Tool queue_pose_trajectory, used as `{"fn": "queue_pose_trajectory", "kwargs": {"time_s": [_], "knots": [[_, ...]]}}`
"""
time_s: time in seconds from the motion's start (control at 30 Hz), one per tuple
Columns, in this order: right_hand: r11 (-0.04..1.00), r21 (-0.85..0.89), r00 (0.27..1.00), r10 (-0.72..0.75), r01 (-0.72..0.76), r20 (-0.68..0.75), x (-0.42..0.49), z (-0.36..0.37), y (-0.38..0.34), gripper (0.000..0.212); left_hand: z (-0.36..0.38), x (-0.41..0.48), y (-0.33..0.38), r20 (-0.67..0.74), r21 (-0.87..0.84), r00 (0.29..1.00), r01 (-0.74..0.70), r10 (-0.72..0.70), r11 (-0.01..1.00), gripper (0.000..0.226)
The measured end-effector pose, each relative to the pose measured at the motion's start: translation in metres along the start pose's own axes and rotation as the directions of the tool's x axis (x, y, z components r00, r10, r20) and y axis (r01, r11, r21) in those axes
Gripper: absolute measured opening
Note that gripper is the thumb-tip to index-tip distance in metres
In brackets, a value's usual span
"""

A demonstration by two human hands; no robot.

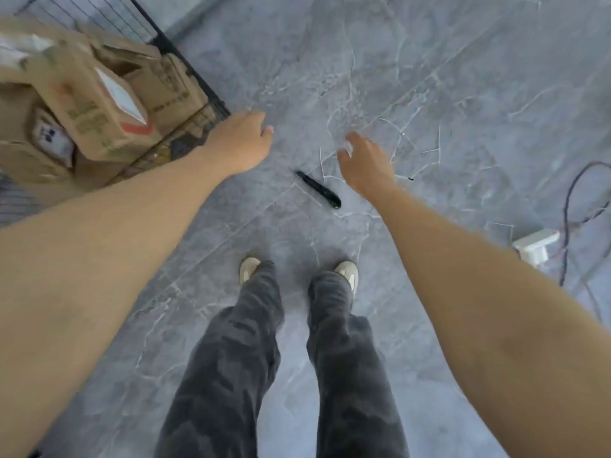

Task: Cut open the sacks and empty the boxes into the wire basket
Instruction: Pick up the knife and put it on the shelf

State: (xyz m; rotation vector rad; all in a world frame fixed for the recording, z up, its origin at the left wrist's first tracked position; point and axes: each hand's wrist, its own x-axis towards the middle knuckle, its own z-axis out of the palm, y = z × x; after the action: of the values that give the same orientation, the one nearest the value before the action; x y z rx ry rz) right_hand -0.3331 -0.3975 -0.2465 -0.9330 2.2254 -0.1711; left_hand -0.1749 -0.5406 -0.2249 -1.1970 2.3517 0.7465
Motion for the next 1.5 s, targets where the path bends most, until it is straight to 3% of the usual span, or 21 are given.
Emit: {"fn": "queue_pose_trajectory", "kwargs": {"time_s": [0.4, 0.5, 0.63, 0.77, 1.03, 1.5], "knots": [[0.997, -0.067, 0.985, 0.044, -0.034, 0.165, 0.138, 0.237, 0.117, 0.041, 0.241, 0.135, -0.087, 0.076, -0.008, 0.992, 0.104, -0.104, 0.994, 0.050], [0.989, -0.149, 0.987, 0.043, -0.020, 0.154, 0.154, 0.273, 0.129, 0.042, 0.270, 0.154, -0.102, 0.078, -0.009, 0.991, 0.107, -0.106, 0.994, 0.050], [0.966, -0.257, 1.000, -0.018, 0.022, 0.019, 0.167, 0.296, 0.135, 0.039, 0.290, 0.170, -0.110, 0.057, -0.017, 0.993, 0.101, -0.100, 0.995, 0.047], [0.974, -0.222, 0.999, -0.046, 0.051, 0.029, 0.177, 0.298, 0.136, 0.036, 0.291, 0.180, -0.109, 0.051, -0.012, 0.993, 0.111, -0.110, 0.994, 0.047], [1.000, -0.003, 0.998, 0.013, -0.013, 0.056, 0.162, 0.224, 0.101, 0.028, 0.224, 0.172, -0.078, -0.007, -0.020, 0.995, 0.102, -0.103, 0.995, 0.048], [0.999, 0.052, 0.984, -0.006, 0.015, -0.177, 0.019, -0.077, -0.025, 0.024, -0.058, 0.033, 0.029, -0.170, -0.062, 0.985, -0.025, 0.014, 0.998, 0.048]]}}
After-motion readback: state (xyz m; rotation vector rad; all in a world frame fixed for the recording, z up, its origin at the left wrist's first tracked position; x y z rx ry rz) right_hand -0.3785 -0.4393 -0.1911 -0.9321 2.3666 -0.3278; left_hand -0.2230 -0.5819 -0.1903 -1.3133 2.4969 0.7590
